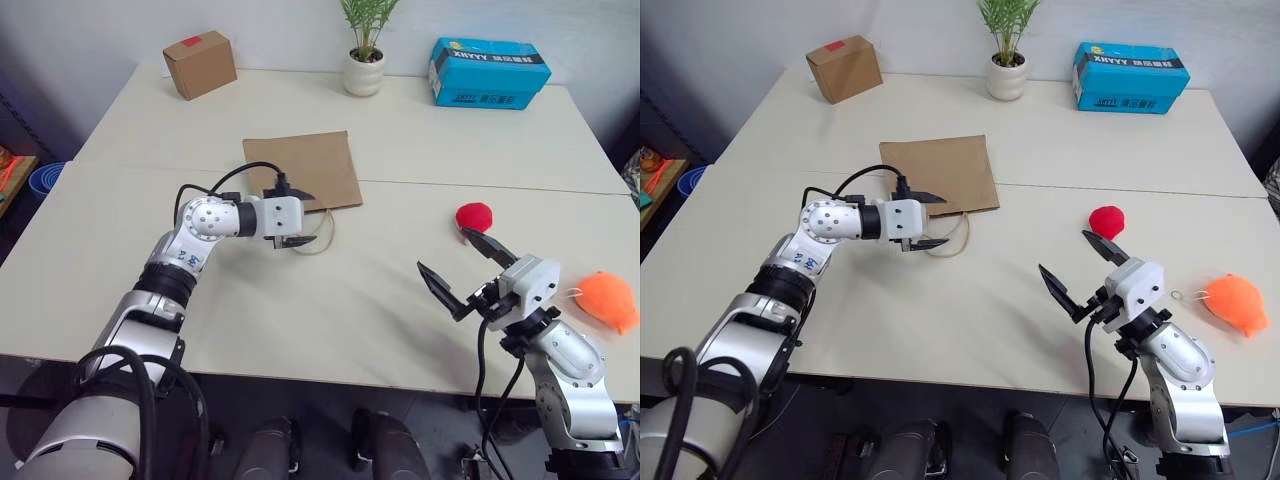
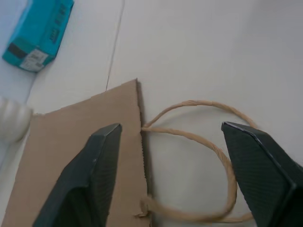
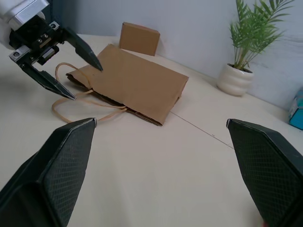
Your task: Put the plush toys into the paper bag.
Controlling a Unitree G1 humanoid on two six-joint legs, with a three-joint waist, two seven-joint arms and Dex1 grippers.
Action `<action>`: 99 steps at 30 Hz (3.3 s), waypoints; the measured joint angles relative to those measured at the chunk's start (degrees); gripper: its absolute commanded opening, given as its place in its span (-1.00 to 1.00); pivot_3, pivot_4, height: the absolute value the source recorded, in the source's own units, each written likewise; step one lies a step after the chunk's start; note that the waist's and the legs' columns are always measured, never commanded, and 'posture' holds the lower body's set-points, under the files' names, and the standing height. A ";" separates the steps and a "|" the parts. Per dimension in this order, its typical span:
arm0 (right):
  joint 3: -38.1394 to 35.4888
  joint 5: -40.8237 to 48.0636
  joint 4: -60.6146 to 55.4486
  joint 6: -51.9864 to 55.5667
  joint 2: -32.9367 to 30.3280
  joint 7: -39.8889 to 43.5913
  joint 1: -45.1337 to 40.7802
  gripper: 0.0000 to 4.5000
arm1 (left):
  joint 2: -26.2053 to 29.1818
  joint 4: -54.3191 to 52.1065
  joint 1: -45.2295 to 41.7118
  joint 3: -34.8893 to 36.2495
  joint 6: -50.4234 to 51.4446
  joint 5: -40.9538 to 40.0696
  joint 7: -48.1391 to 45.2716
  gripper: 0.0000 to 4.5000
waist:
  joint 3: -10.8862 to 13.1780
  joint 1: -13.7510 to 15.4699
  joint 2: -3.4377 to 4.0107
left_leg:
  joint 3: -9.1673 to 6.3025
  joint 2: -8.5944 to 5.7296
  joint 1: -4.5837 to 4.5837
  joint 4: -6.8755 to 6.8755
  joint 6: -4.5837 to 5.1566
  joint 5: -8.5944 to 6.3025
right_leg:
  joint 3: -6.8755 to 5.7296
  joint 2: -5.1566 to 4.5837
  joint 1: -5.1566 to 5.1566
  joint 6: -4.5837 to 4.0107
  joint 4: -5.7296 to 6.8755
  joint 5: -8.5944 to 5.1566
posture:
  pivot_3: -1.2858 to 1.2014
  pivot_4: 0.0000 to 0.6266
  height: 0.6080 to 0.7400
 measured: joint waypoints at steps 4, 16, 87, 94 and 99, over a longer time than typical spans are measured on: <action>-1.34 0.00 -2.43 1.33 0.00 -2.61 1.17 1.00 | -0.56 5.30 -3.18 -0.35 -3.42 1.24 -0.04 -0.38 | 0.01 0.12 -0.02 | -0.02 0.02 0.01 0.18 0.08 -0.04 | 0.06 -0.06 0.01 0.01 0.18 0.01 | 0.03 -0.52 1.00; -1.50 0.04 -7.25 3.93 0.03 -6.58 5.36 1.00 | 0.74 10.53 -7.45 6.35 -1.27 -6.89 -15.70 0.12 | 0.02 -0.18 -0.04 | 0.01 0.02 0.00 0.26 0.17 -0.09 | 0.08 -0.05 0.00 0.03 0.22 0.02 | 0.03 -0.52 1.00; 24.32 -18.25 25.18 23.70 15.37 -5.12 -29.38 -0.98 | -4.86 -40.18 3.10 31.53 73.55 -59.08 -12.89 -1.00 | 0.05 -1.65 -0.09 | 0.03 0.02 0.03 0.68 0.12 -0.16 | 1.03 0.04 0.00 0.11 0.50 0.06 | 0.03 -0.52 1.00; 23.71 -15.84 21.67 26.45 15.69 -3.10 -27.42 -0.82 | -4.19 -39.81 4.05 28.25 72.19 -57.59 -15.20 -1.00 | 0.05 -1.62 -0.09 | 0.06 0.01 0.04 0.63 0.10 -0.17 | 1.08 0.07 -0.01 0.11 0.47 0.06 | 0.03 -0.52 1.00; 20.59 -9.74 10.49 30.23 13.19 -0.65 -23.33 -0.13 | -6.67 -40.73 9.12 25.17 69.45 -54.64 -14.01 -1.00 | 0.06 -1.39 -0.10 | 0.05 0.01 0.00 0.62 0.10 -0.17 | 1.07 0.06 -0.02 0.11 0.42 0.06 | 0.03 -0.52 1.00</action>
